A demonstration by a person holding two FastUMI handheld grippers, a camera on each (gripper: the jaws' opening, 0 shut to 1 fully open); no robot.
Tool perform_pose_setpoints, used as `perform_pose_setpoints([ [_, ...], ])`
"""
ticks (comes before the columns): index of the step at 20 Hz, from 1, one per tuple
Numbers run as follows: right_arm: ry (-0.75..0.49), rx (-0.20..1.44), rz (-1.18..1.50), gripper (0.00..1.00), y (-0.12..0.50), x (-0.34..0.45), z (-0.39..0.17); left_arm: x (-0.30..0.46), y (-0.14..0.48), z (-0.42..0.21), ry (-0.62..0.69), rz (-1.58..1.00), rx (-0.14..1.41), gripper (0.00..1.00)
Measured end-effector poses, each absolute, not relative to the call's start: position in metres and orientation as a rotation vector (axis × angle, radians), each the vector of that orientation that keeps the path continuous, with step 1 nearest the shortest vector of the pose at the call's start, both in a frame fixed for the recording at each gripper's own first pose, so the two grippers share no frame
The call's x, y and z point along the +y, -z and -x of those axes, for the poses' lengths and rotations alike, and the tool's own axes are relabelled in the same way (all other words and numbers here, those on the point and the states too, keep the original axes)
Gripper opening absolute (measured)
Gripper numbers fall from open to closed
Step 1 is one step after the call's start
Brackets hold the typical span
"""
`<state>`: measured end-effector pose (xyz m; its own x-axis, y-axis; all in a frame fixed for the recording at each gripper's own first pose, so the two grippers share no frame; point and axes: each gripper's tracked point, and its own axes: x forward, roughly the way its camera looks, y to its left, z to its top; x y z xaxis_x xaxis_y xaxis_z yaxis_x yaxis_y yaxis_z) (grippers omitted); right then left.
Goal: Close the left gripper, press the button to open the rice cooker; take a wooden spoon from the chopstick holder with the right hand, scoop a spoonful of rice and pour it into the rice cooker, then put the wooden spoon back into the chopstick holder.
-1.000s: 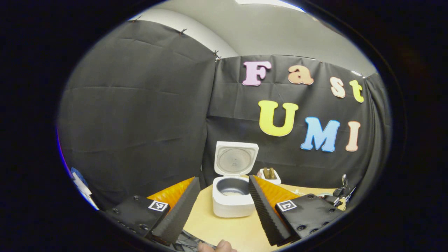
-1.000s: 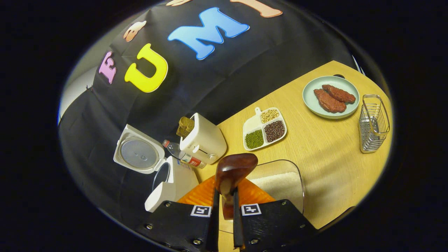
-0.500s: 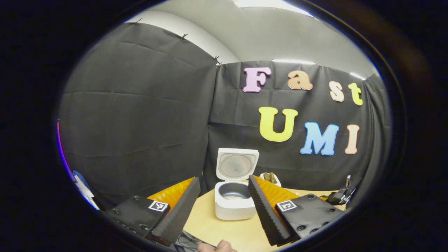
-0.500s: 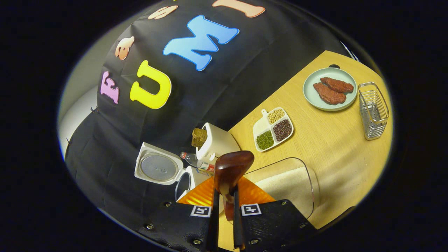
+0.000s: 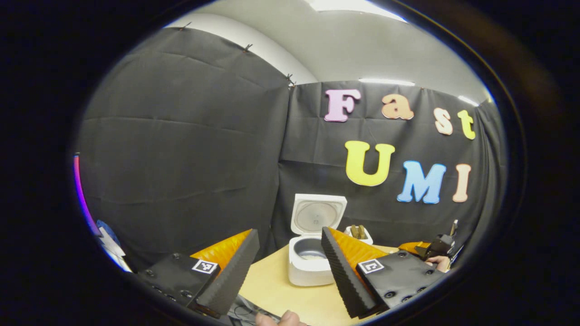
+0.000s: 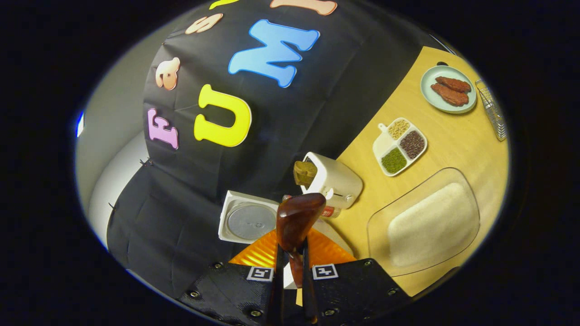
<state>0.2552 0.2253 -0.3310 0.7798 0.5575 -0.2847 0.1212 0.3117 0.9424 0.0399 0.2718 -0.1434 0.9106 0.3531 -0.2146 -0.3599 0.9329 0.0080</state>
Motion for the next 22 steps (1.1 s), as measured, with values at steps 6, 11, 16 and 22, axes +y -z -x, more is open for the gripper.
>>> perform_pose_setpoints([
  [6, -0.390, 0.637, -1.244, 0.16, 0.303, 0.311, -0.301, 0.305, 0.142, -0.034, -0.408, 0.029, 0.200, 0.93],
  [11, -0.443, 0.656, -1.059, 0.17, 0.325, 0.387, -0.348, 0.325, 0.158, -0.035, -0.437, 0.053, 0.223, 0.93],
  [16, -0.509, 0.688, -0.766, 0.17, 0.372, 0.446, -0.357, 0.330, 0.167, -0.036, -0.483, 0.054, 0.257, 0.93],
  [22, -0.659, 0.591, -0.362, 0.16, 0.388, 0.472, -0.353, 0.351, 0.191, -0.035, -0.530, 0.074, 0.291, 0.94],
])
